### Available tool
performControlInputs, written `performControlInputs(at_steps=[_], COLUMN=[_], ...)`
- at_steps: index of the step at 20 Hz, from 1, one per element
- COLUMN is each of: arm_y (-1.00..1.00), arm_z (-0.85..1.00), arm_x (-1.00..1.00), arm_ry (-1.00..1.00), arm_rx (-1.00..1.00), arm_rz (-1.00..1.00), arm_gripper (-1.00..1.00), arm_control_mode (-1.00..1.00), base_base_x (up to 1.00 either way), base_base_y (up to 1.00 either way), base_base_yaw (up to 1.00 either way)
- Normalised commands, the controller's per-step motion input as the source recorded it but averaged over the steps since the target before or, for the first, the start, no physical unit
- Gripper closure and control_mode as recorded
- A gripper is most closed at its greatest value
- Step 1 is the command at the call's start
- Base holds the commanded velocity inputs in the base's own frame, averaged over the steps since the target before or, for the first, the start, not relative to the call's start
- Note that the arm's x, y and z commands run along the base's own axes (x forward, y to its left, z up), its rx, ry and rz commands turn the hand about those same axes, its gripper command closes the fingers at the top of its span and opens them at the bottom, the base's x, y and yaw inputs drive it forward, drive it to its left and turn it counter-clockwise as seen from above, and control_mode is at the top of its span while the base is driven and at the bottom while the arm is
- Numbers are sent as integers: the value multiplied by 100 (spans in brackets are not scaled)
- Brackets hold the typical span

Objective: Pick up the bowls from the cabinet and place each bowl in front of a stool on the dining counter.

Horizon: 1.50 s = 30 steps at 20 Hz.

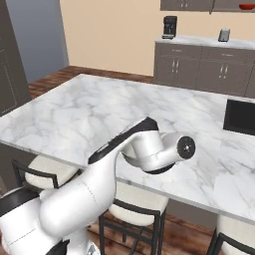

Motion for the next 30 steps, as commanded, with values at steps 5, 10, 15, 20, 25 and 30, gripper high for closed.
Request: performControlInputs(at_steps=[5,10,15,20,25,30], arm_y=[20,80,91,59,43,5], arm_z=[100,94,14,-53,-64,-5], arm_x=[-100,-62,-66,-82,-59,1], arm_ry=[24,33,5,-10,-20,-1], arm_rx=[-21,-25,-21,-8,-1,0], arm_rz=[11,0,0,0,0,0], arm_gripper=[-100,-100,-100,-100,-100,-100], arm_control_mode=[-100,-100,-100,-100,-100,100], base_base_x=[0,0,0,0,0,-18], base_base_y=[0,0,0,0,0,24], base_base_yaw=[0,0,0,0,0,0])
